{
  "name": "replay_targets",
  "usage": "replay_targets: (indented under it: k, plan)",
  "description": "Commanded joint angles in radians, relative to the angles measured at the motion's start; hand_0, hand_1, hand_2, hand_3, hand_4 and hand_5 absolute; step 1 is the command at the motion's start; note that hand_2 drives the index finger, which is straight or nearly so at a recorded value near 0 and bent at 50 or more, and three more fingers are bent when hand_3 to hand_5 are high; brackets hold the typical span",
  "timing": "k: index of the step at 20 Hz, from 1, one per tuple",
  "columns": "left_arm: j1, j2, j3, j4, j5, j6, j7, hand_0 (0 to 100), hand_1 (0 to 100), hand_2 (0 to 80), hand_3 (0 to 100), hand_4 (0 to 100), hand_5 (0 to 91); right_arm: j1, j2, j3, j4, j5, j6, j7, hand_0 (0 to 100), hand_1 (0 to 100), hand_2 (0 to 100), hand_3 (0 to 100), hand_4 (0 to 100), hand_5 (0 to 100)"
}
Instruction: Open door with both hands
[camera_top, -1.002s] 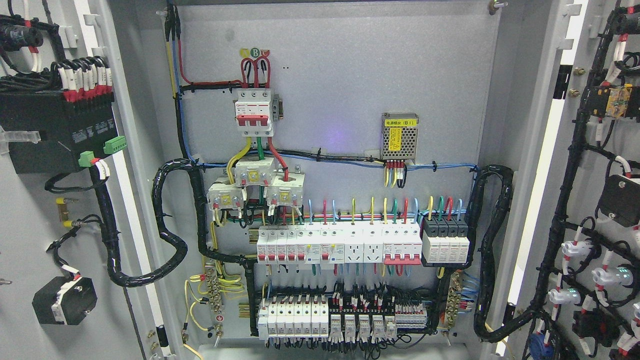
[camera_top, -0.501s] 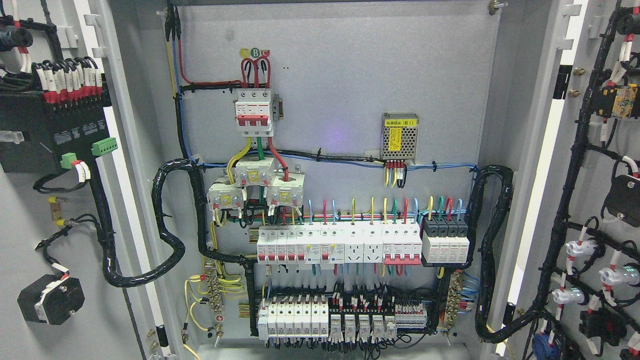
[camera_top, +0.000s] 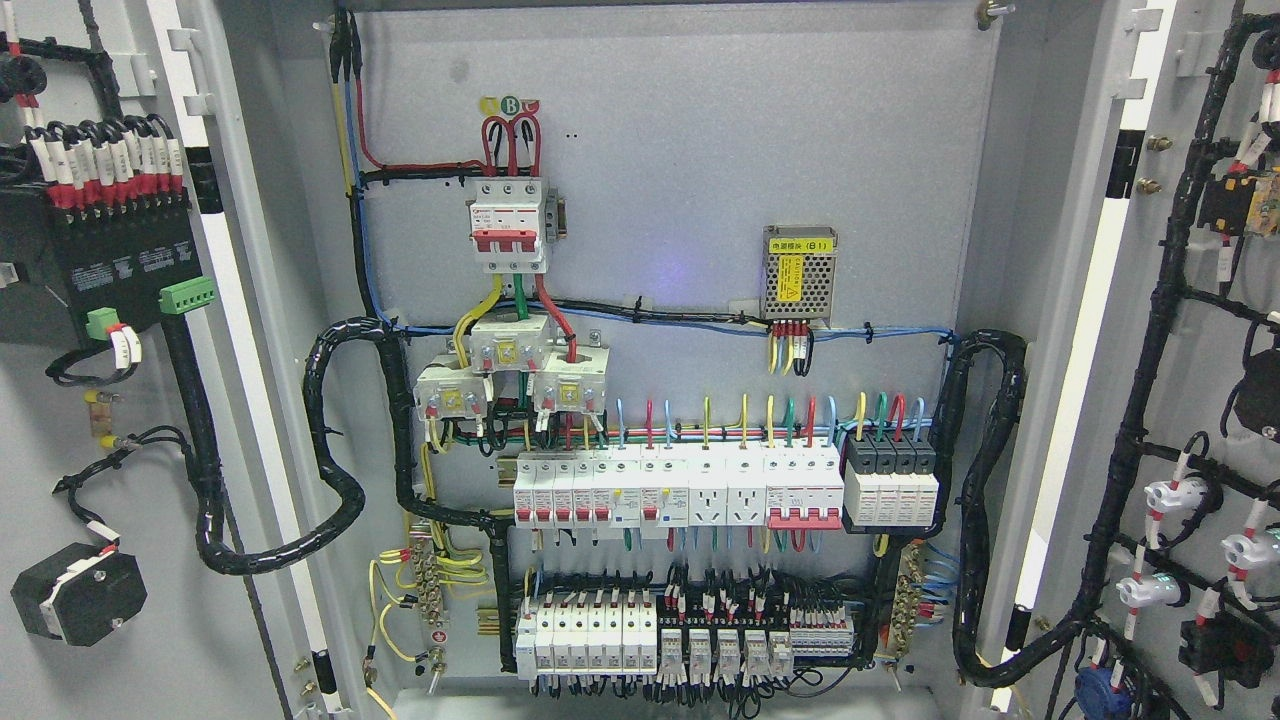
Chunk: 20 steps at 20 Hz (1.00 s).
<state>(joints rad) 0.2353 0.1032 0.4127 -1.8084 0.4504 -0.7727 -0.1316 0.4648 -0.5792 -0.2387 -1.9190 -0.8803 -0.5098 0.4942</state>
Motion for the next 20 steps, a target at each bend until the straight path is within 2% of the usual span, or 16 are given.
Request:
replay_targets:
  k: [1,5,9,14,17,18,20]
  plan:
    - [-0.048,0.073,0.046,0.152,0.024,-0.221,0.004,0,0,0.0,0,4,0.0,0.0,-0.005,-0.074,0.054,-0.04,-0.001,0.035,0,0,0,0,0,0]
    - [-0.08,0.105,0.054,0.201,0.028,-0.189,0.003,0,0,0.0,0,4,0.0,0.0,-0.013,-0.088,0.067,-0.091,-0.001,0.108,0,0,0,0,0,0]
    - [-0.123,0.141,0.058,0.251,0.05,-0.126,0.004,0,0,0.0,0,4,0.0,-0.015,-0.021,-0.088,0.116,-0.094,0.001,0.112,0,0,0,0,0,0]
    - [-0.198,0.181,0.066,0.362,0.047,-0.123,0.004,0,0,0.0,0,4,0.0,-0.02,-0.051,-0.088,0.14,-0.137,0.005,0.113,0,0,0,0,0,0]
    - [-0.234,0.205,0.067,0.414,0.045,-0.114,0.004,0,0,0.0,0,4,0.0,-0.02,-0.056,-0.09,0.146,-0.143,0.005,0.115,0,0,0,0,0,0]
    - [-0.241,0.21,0.067,0.423,0.045,-0.091,0.003,0,0,0.0,0,4,0.0,-0.021,-0.056,-0.094,0.147,-0.147,0.005,0.124,0,0,0,0,0,0]
    - [-0.252,0.222,0.067,0.426,0.045,-0.025,0.003,0,0,0.0,0,4,0.0,-0.025,-0.062,-0.099,0.158,-0.184,0.005,0.177,0,0,0,0,0,0]
